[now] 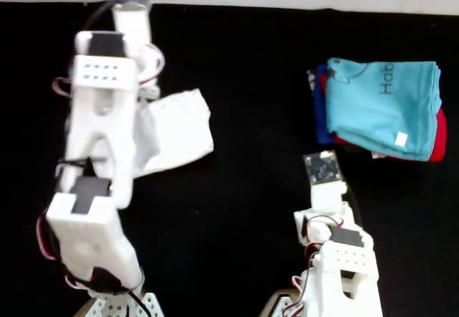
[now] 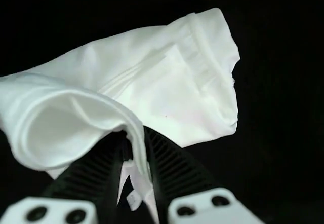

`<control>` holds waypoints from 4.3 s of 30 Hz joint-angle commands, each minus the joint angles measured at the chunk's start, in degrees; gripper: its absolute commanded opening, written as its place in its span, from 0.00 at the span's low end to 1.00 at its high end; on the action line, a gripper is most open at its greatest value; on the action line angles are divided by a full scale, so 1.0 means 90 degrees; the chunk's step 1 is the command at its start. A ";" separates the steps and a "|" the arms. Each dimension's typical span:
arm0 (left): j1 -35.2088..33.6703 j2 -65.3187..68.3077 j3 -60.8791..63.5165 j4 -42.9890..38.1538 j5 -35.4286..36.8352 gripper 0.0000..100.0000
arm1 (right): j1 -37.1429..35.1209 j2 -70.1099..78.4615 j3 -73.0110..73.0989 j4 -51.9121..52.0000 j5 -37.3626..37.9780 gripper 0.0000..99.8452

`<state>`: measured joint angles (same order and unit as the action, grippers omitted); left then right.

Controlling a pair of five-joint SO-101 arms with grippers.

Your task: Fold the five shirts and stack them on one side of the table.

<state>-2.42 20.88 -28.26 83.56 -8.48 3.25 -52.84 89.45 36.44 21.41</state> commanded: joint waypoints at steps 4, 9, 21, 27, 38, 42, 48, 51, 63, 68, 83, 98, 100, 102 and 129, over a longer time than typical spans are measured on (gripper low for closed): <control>0.0562 0.1197 -0.0073 -0.0957 0.0010 0.01 | 0.0034 -0.0005 0.0142 -0.0103 0.0049 0.01; 0.1021 0.1324 -0.0073 -0.1563 0.0000 0.01 | 0.0034 -0.0005 0.0142 -0.0112 0.0049 0.01; 0.1245 0.1705 -0.0728 -0.1397 0.0020 0.13 | 0.0034 -0.0005 0.0142 -0.0112 0.0049 0.01; 0.0943 0.1705 -0.2037 -0.0361 0.0029 0.14 | 0.0034 -0.0005 0.0142 -0.0112 0.0049 0.01; 0.0278 0.2486 -0.3053 0.1514 0.0029 0.01 | 0.0034 -0.0005 0.0142 -0.0112 0.0049 0.01; 0.0220 0.3131 -0.3062 0.1328 0.0029 0.01 | 0.0034 -0.0005 0.0142 -0.0112 0.0049 0.01; 0.0337 0.3619 -0.3062 0.1250 0.0039 0.01 | 0.0034 -0.0005 0.0142 -0.0112 0.0049 0.01; 0.0728 0.3600 -0.3121 0.1621 0.0039 0.01 | 0.0034 -0.0005 0.0142 -0.0112 0.0049 0.01; 0.2105 0.2173 -0.3336 0.1983 0.0010 0.01 | 0.0034 -0.0005 0.0142 -0.0190 0.0049 0.01; 0.1265 0.1783 -0.3170 0.1973 0.0000 0.01 | 0.0034 -0.0005 0.0142 -0.0190 0.0049 0.01; 0.0044 0.3355 -0.2535 0.0166 0.0029 0.01 | 0.0034 -0.0005 0.0142 -0.0190 0.0049 0.01; 0.1968 0.3355 -0.3746 0.2042 0.0039 0.01 | 0.0034 -0.0005 0.0142 -0.0190 0.0049 0.01; 0.2017 0.3189 -0.3726 0.2042 0.0039 0.01 | 0.0034 -0.0005 0.0142 -0.0190 0.0049 0.01; 0.2095 0.2906 -0.3726 0.2042 0.0039 0.01 | 0.0034 -0.0005 0.0142 -0.0190 0.0049 0.01; 0.2291 0.3365 -0.3521 0.2012 0.0039 0.01 | 0.0034 -0.0005 0.0142 -0.0200 0.0049 0.01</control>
<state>16.40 51.91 -59.56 100.97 -8.57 3.25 -52.84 89.63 35.91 21.41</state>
